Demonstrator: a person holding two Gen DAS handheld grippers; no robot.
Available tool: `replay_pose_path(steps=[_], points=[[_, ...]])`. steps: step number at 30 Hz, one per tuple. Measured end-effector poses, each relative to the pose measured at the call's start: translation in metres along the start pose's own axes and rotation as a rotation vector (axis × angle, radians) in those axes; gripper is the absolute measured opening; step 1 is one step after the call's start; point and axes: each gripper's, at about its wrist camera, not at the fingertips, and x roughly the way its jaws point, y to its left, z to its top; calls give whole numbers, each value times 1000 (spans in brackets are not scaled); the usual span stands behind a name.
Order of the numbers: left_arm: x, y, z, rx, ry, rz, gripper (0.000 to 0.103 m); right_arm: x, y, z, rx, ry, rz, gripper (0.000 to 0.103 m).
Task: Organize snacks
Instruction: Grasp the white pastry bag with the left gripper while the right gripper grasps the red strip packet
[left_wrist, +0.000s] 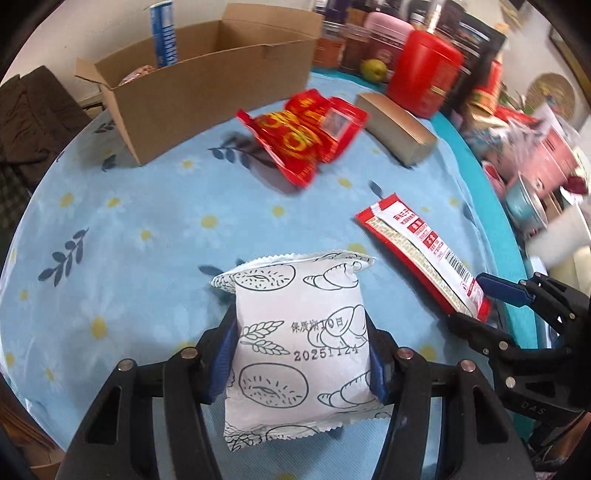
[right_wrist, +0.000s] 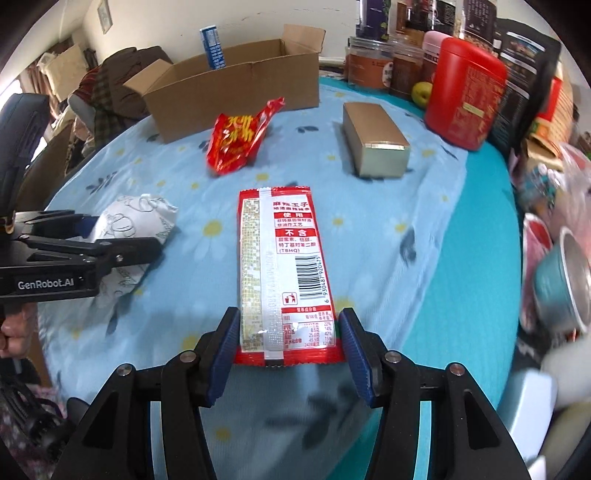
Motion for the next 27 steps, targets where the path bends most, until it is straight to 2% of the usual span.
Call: replay_pose_path(steps=[3,9,11,15,22,27], points=[[-1,-6,-6,24,-6,19,58,-6,5,-8,-14,21,23,54],[4,-13,-5,37,-10,55,59,-6,16,-10,-57,-5,-14,58],[5,-12,-5,31,-6,54,59,-2,17,-5,-62,-12,-21,65],[7,-14,-3,28,-4,57,60,8,18,5,-76,-18,-21,67],[11,-17,-4,25,-6,79,60,25,21,13,-118,-2,-25,80],[13,-20,-3,17,-3,110,61,26,21,9,-108,-35,-21,82]])
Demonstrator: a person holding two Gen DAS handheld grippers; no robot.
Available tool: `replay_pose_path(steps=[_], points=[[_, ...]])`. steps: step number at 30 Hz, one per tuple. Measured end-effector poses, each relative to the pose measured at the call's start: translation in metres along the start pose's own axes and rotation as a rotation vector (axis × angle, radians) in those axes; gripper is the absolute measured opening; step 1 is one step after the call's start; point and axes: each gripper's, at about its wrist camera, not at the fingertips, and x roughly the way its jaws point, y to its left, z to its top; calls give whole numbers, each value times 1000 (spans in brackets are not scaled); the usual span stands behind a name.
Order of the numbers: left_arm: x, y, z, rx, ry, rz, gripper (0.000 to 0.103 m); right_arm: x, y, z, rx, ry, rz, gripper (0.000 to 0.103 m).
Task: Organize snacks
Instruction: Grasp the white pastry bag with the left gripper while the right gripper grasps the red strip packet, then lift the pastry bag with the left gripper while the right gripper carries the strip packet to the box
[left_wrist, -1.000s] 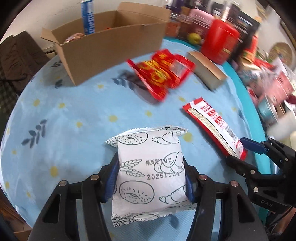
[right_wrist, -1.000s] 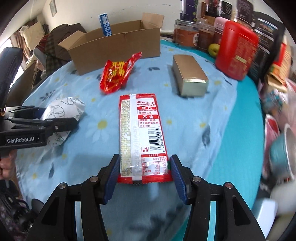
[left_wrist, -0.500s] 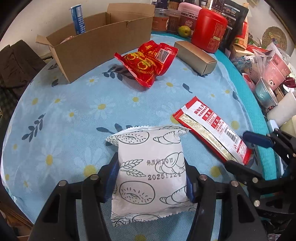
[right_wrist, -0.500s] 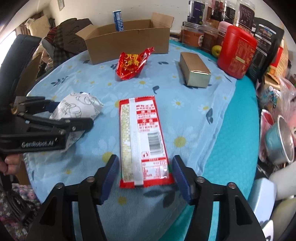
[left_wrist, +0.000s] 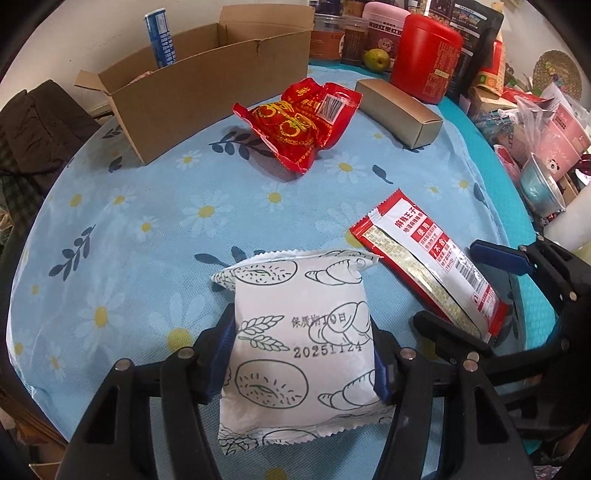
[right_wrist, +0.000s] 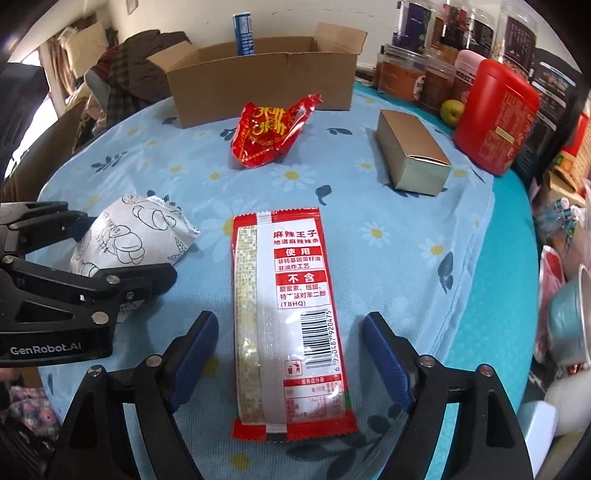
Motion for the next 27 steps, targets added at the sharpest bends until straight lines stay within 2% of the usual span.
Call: replay_pose_path(steps=[3,7,8,17,21,27], points=[[1,-1,1,-21,1,16,61,-1,0,-3,-3,-25,5,81],[0,0,-1,-49,-13,28,61,-6,0,-6,-27,-61,27,52],[0,0,-1,-54,-15,34,59,-6,-2,-6,-26,-66,32,50],[-6,5,-6,-124,-24,31,57,-10,-17,-7,18,-93,122,45],[-10,9,-5,-152,-26,-18,57,-17,-25,-6,59,-112,170,45],[-25,10,3,-137,-62,-34,57,-29,-32,3,90,-140,200,45]])
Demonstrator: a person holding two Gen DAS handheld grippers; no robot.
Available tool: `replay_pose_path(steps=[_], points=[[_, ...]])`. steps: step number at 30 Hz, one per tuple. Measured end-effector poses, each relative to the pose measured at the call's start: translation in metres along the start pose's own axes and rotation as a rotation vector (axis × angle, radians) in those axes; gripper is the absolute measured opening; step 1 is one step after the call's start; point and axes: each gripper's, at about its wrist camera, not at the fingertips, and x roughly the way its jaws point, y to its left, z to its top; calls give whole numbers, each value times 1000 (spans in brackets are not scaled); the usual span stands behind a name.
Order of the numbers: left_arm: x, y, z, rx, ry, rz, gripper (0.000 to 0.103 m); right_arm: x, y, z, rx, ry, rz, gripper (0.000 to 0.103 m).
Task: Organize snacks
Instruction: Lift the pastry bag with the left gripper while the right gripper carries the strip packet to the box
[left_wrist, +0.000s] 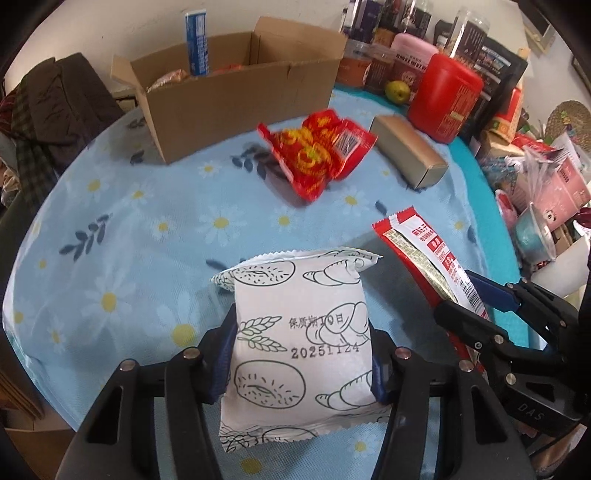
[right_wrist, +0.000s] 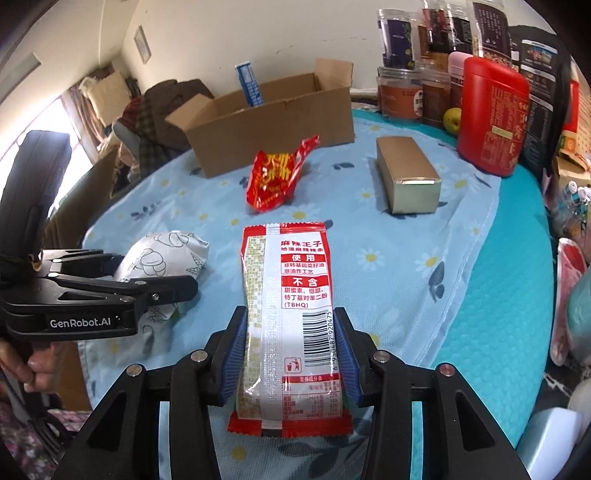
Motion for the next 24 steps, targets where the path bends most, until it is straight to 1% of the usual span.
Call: replay_pose_path(steps=[4,8,13,17,24], points=[[-11,-4,10,28,-36,-6,57,-8,3,10,-8,-24,5,44],[-21,-8,20,46,-70,-30,57,-16,3,21,-2,-54,41,44],[-34,-12,34,57,-125,-57,56,-24,3,37,-2,-89,54,44],[-44,-17,48,67,-184,-68,56,-32,4,51,-3,-135,77,44],[-64,-21,72,88,-275,-82,55,-45,8,74,-22,-204,67,44]])
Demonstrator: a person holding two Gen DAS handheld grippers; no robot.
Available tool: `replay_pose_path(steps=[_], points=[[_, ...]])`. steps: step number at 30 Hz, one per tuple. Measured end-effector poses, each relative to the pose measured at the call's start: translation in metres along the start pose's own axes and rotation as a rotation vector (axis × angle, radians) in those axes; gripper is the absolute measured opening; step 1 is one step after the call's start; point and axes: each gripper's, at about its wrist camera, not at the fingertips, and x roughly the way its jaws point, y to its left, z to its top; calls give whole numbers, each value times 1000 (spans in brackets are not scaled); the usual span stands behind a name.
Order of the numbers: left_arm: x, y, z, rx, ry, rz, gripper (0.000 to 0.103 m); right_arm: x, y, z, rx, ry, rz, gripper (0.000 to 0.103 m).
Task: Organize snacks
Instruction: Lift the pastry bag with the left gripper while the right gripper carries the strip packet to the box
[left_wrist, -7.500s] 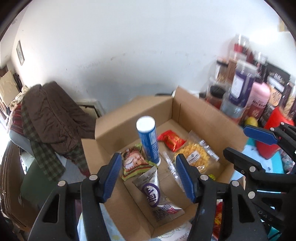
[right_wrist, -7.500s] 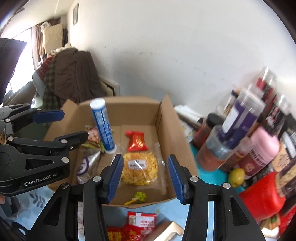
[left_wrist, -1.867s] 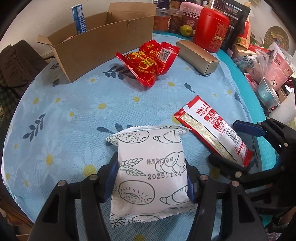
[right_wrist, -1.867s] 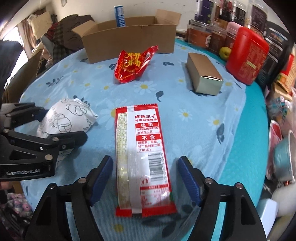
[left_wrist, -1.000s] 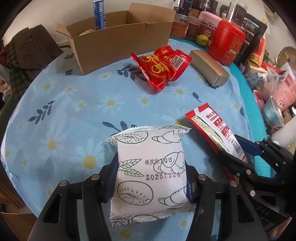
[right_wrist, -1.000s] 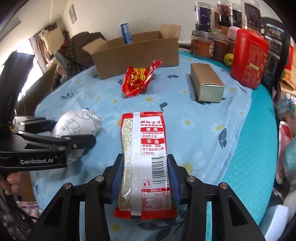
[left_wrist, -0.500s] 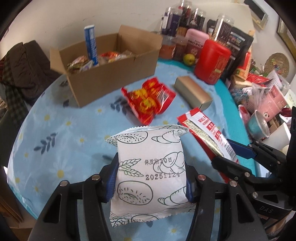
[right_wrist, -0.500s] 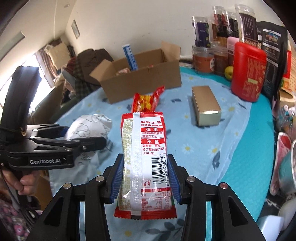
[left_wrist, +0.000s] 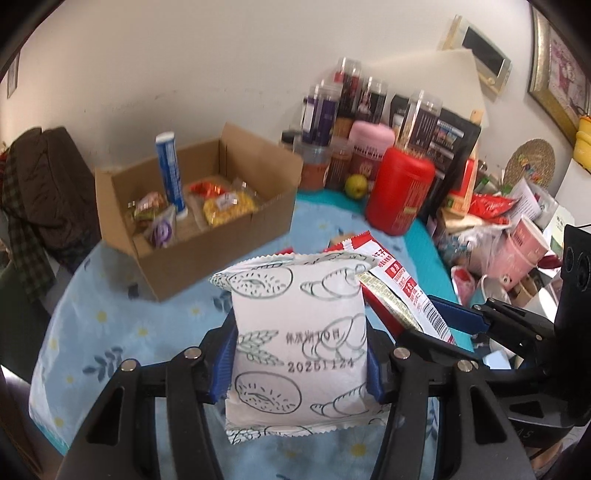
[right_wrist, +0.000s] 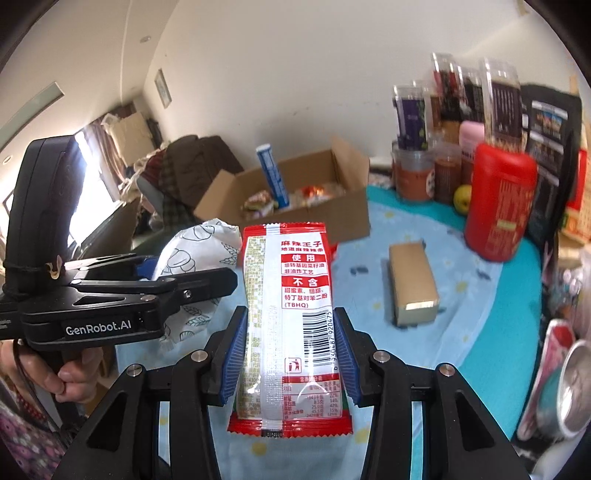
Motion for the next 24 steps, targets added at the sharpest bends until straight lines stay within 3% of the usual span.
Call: replay_pose_path(steps=[12,24], points=[[-13,10,38,9,-113,2,54,-3,5,42,-57,-81,-19,44],[27,32,23,-43,-20,5,53,26,-9,28,8,-7,-14,44]])
